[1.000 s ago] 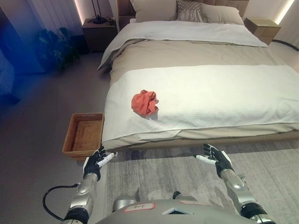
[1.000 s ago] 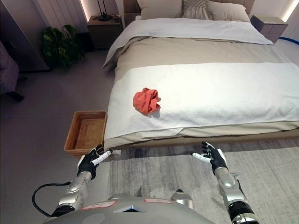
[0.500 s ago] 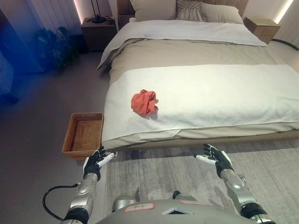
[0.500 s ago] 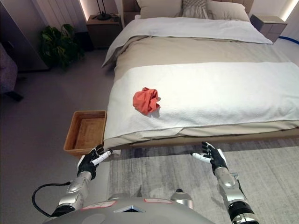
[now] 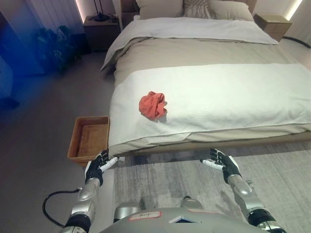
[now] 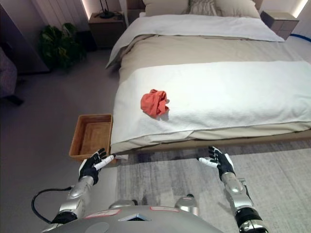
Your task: Put the clothes on the bed into the basket.
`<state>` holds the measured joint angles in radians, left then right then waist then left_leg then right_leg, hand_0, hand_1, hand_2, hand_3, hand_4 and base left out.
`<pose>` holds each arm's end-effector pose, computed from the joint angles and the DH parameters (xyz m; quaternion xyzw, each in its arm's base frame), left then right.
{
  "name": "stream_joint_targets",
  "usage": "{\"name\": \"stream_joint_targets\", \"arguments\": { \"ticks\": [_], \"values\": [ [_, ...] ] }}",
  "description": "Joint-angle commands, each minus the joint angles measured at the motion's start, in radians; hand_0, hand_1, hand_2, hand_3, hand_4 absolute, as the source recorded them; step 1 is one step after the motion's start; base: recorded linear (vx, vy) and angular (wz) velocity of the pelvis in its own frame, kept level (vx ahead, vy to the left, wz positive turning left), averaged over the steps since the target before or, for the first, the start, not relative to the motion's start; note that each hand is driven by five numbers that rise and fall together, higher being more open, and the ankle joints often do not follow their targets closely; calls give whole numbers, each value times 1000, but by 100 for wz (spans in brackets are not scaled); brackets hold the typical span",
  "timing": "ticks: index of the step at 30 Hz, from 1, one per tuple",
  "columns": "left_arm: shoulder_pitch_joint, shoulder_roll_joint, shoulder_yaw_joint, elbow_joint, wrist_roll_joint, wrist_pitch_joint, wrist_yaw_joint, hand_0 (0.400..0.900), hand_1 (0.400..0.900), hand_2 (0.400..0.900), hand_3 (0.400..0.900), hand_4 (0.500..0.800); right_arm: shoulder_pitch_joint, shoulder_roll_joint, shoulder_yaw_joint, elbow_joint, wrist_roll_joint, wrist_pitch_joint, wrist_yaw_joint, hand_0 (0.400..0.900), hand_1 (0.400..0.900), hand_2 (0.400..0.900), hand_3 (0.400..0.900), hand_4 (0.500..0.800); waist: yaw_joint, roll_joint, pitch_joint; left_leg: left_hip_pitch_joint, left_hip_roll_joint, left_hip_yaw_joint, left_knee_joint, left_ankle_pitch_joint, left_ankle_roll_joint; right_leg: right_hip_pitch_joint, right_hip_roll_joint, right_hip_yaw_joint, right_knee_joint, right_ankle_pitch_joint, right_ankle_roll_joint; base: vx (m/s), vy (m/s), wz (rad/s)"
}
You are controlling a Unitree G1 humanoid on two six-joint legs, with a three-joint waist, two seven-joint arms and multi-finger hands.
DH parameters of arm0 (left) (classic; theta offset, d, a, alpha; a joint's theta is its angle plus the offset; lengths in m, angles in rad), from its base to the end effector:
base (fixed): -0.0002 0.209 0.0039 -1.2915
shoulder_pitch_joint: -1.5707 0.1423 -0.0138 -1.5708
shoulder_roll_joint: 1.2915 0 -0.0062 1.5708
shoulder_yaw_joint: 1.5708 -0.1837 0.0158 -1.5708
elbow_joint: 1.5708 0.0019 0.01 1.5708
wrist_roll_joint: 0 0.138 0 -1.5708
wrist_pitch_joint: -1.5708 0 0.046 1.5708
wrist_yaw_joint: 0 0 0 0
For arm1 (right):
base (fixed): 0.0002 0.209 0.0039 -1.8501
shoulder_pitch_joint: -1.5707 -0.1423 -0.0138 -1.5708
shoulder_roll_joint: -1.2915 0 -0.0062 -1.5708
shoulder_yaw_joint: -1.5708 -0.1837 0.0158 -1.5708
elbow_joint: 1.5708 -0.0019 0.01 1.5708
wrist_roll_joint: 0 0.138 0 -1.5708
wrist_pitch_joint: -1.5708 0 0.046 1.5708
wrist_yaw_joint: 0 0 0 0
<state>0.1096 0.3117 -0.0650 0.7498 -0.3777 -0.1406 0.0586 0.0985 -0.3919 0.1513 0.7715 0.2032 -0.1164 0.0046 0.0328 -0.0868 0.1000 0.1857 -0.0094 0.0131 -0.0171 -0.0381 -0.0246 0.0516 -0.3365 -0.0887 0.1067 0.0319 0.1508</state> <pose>0.1148 0.2409 -0.0751 -0.0014 0.3382 0.1384 0.9308 0.1139 -0.2528 -0.0731 -0.1140 0.3711 -0.0412 0.9206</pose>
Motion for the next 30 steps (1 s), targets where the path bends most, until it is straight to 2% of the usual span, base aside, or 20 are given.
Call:
{"name": "stream_joint_targets", "arguments": {
  "ticks": [1,5,8,12,15,17,20,22,25,28,30],
  "values": [
    [-95,93,20,-80,10,-58,25,900,900,900,900,800,-113,-19,0,-52,37,-56,-17,900,900,900,900,800,7,27,18,-49,-52,-21,76,-74,86,-138,-26,97,343,248,4,19,210,0],
    [-102,96,31,-84,-1,-61,28,900,900,900,900,800,-122,-15,7,-48,42,-53,-10,900,900,900,900,800,1,31,29,-26,-65,-14,109,-117,96,-215,-24,67,320,229,5,122,88,5],
    [-117,89,33,-76,-13,-68,35,900,900,900,900,800,-132,-17,5,-47,49,-57,-11,900,900,900,900,800,-25,19,47,17,-68,-35,107,-147,74,-259,-23,54,154,224,34,253,-73,28],
    [-134,86,35,-64,-12,-71,46,900,900,900,900,800,-137,-18,1,-48,52,-59,-23,900,900,900,900,800,-62,8,63,93,-60,-64,87,-195,57,-287,32,82,-56,277,80,249,-52,27],
    [-148,82,31,-49,-14,-72,55,900,900,900,900,800,-149,-20,2,-47,55,-59,-29,900,900,900,900,800,-73,-4,65,129,-60,-79,91,-229,51,-315,65,56,-127,313,95,216,-37,20],
    [-155,79,25,-43,-20,-71,60,900,900,900,900,800,-155,-22,4,-51,59,-59,-32,900,900,900,900,800,-78,-9,62,143,-55,-93,92,-245,48,-312,78,57,-132,325,98,211,-64,26],
    [-175,80,7,-30,-28,-73,67,900,900,900,900,800,-161,-24,8,-48,69,-59,-37,900,900,900,900,800,-90,-11,54,164,-27,-105,80,-262,31,-320,105,96,-116,331,105,231,-103,25],
    [-191,82,-2,-21,-43,-74,73,900,900,900,900,800,-161,-25,6,-48,80,-64,-42,900,900,900,900,800,-98,-7,39,183,10,-119,55,-267,8,-326,120,102,-112,300,97,210,-124,21],
    [-219,68,-12,6,-72,-79,90,900,900,900,900,800,-196,-41,16,-28,88,-69,-51,900,900,900,900,800,-107,21,18,202,77,-128,52,-255,-24,-344,142,55,-81,266,73,281,-147,32],
    [-264,61,-39,9,-92,-81,100,900,900,900,900,800,-208,-63,18,-28,92,-80,-69,900,900,900,900,800,-126,41,16,178,147,-150,92,-205,-57,-369,173,41,-8,211,45,201,-146,62],
    [-303,57,-56,28,-103,-87,106,900,900,900,900,800,-225,-76,11,-13,103,-86,-82,900,900,900,900,800,-136,52,15,154,177,-149,123,-153,-78,-367,177,7,13,184,30,152,-154,57]
  ]
}}
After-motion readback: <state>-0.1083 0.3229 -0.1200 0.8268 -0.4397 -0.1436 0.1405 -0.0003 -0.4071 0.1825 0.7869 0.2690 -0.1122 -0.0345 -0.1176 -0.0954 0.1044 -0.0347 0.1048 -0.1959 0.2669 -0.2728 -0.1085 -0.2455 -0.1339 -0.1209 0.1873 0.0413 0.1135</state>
